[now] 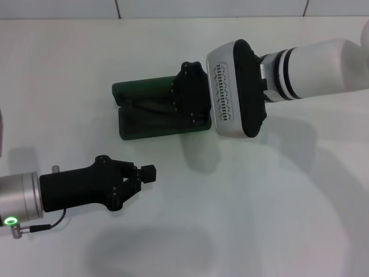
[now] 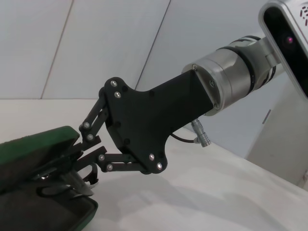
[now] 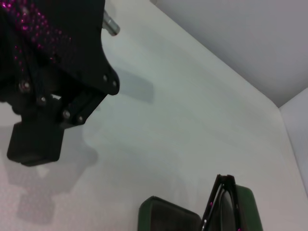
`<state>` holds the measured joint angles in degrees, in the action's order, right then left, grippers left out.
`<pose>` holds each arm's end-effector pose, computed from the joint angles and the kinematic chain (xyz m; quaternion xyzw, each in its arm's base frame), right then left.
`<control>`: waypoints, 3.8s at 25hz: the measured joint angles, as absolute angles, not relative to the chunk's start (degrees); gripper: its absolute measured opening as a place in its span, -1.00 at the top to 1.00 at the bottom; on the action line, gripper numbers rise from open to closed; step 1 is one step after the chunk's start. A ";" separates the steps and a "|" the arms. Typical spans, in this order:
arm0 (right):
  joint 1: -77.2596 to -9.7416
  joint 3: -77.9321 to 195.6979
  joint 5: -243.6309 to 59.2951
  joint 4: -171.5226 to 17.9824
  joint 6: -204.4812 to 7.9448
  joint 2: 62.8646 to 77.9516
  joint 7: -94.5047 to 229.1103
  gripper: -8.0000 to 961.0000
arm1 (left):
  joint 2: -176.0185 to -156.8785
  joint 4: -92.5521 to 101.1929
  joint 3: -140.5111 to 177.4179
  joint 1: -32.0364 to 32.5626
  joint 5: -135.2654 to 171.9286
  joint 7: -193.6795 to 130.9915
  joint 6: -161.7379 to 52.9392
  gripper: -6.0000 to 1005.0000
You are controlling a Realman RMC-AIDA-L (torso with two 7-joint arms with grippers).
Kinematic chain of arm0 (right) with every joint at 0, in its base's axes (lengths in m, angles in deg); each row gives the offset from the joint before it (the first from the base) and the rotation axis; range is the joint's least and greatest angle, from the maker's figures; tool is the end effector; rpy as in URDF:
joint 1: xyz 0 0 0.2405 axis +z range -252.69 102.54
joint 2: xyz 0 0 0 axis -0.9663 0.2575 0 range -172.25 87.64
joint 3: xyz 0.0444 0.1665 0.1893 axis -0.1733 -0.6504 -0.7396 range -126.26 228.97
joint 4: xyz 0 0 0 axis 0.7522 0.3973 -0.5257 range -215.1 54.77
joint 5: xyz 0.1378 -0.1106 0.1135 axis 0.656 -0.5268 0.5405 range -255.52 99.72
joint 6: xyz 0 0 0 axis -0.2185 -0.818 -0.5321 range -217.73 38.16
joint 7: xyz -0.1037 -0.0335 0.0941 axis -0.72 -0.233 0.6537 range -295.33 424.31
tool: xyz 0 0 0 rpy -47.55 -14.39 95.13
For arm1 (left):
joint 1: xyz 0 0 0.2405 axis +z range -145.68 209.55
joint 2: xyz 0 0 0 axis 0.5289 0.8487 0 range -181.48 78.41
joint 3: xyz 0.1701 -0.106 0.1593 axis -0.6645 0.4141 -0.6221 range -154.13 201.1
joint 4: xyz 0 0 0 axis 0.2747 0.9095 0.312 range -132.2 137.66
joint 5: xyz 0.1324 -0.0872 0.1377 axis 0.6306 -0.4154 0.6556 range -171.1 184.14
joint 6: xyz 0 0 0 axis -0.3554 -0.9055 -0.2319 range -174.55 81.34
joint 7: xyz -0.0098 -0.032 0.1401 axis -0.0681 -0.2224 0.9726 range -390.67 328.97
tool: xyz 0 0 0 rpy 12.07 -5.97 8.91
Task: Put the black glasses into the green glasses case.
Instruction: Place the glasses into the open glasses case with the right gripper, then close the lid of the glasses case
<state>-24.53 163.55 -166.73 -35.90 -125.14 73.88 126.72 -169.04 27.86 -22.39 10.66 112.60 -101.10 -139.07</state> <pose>0.0931 0.3984 -0.1225 -0.9366 -0.2967 0.0090 0.1861 -0.3024 0.2599 -0.0278 -0.9130 -0.2703 -0.2920 0.0896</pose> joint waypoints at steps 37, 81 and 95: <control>-35.08 147.97 -155.07 -32.73 -140.45 73.79 129.03 0.67 | -169.04 27.90 -22.64 10.21 112.13 -102.97 -138.83 0.98; -51.31 114.60 -160.99 -59.33 -175.47 73.35 116.00 -0.85 | -171.24 26.90 -18.18 1.01 106.39 -105.94 -101.30 0.98; -51.60 114.35 -160.96 -59.27 -175.83 73.21 116.23 -0.85 | -170.03 29.84 -21.49 2.65 110.83 -115.37 -112.33 0.98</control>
<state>-51.60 114.35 -160.96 -59.27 -175.83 73.21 116.23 -170.03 29.84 -21.49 2.65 110.83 -115.37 -112.33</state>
